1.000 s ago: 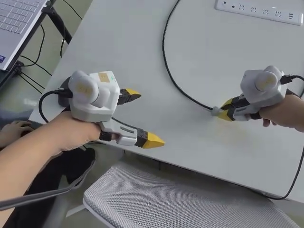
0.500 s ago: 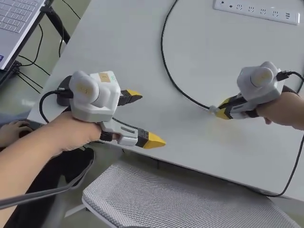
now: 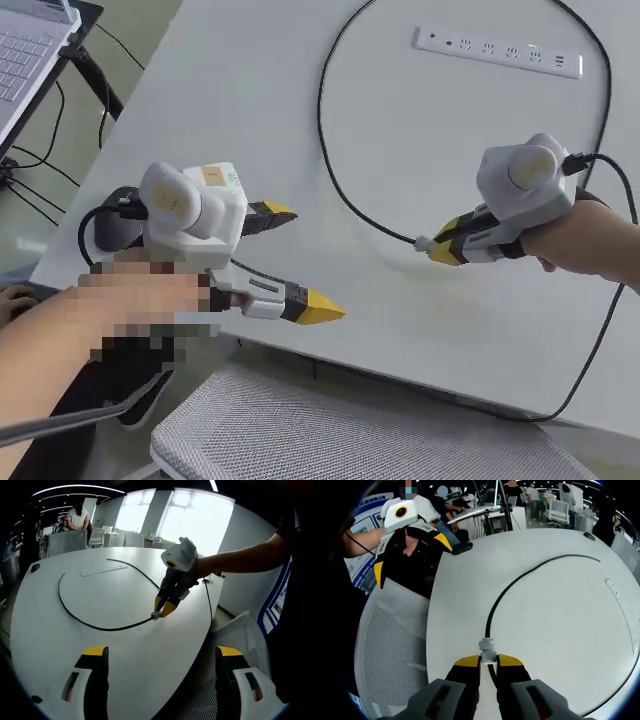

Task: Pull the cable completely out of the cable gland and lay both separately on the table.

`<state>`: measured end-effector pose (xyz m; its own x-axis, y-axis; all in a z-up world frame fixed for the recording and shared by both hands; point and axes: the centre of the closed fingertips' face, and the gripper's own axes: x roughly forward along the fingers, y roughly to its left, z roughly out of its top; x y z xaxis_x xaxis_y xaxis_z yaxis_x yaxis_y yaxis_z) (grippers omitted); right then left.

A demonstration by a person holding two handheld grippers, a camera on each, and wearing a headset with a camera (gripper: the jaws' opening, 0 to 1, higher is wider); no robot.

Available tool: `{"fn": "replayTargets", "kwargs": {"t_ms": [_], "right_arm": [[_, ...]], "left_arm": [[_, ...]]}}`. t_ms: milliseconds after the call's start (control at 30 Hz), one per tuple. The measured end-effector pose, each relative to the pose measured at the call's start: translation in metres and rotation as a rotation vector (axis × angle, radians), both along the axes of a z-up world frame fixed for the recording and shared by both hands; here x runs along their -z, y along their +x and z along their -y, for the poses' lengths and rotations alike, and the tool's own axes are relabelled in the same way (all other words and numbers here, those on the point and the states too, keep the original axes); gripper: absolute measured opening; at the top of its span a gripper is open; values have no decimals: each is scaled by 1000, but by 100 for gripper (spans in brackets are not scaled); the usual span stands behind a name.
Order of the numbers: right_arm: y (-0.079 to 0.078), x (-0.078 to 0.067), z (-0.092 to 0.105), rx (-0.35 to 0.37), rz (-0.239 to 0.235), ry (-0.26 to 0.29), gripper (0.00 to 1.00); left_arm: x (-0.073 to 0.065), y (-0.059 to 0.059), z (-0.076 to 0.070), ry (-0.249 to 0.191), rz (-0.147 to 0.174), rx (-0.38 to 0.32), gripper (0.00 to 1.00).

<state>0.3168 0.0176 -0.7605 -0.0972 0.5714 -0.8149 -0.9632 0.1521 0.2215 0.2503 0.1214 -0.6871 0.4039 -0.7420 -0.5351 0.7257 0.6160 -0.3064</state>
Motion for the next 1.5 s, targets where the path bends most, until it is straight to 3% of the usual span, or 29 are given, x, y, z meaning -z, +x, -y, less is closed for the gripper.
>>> {"fn": "replayTargets", "kwargs": {"t_ms": [300,800,1033,1367,1500], "right_arm": [[-11,-30,-2,-25,10,22,5],[-29,-60,-2,-69,21,28,5],[-40,-77,-6,-93,32,51,5],[-58,-95,-8,-136,46,66,5],[-60,-95,-8,-151,51,63,5]], "left_arm": [[-9,10,12,-20,16,20,88],[-20,22,39,-39,52,82,87],[-22,28,56,-56,55,125,86],[-18,23,78,-71,44,186,80],[-18,19,84,-82,52,216,74]]}}
